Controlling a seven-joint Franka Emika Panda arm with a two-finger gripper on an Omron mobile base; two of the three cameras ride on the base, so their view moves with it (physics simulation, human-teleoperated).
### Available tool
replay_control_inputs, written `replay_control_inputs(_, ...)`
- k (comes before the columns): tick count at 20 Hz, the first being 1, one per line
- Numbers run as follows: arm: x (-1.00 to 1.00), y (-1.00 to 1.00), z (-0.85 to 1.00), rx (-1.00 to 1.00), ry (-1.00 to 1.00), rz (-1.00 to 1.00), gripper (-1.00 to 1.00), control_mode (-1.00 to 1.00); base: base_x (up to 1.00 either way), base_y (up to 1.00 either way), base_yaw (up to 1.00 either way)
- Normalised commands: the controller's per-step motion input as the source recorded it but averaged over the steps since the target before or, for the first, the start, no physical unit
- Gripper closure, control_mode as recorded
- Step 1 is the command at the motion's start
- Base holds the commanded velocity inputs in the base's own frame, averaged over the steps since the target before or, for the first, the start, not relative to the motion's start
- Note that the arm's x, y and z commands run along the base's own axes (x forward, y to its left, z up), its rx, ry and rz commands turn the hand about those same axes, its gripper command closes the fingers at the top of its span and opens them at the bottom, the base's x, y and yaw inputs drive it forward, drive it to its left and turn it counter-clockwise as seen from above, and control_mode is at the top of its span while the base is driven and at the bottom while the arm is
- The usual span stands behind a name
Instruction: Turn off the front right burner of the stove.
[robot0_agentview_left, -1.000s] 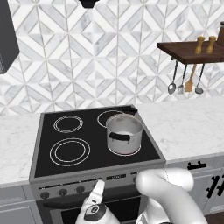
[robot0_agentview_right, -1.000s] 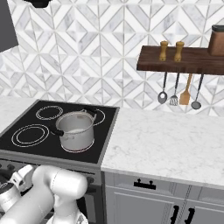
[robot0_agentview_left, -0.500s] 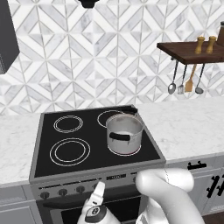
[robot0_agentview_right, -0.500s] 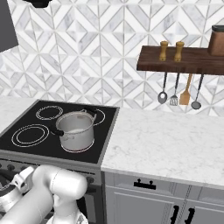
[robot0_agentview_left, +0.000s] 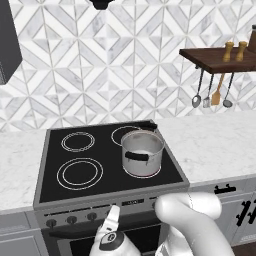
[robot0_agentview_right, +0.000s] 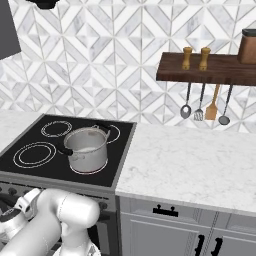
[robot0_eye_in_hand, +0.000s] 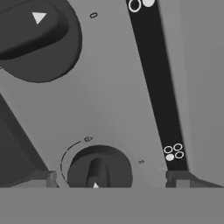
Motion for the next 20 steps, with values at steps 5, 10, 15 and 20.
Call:
replay_control_inputs(5, 0.02, 0.00, -0.01, 0.00, 0.00, 0.00, -1.00, -1.00, 0.00, 0.00, 0.00)
replay_control_inputs(10, 0.00, 0.00, 0.00, 0.00, 0.00, 0.00, 1.00, -1.00, 0.00, 0.00, 0.00)
replay_control_inputs(15, 0.00, 0.00, 0.05, 0.08, 0.01, 0.00, 1.00, -1.00, 0.00, 0.00, 0.00)
replay_control_inputs(20, 0.00, 0.00, 0.17, 0.37, 0.06, -0.03, 1.00, -1.00, 0.00, 0.00, 0.00)
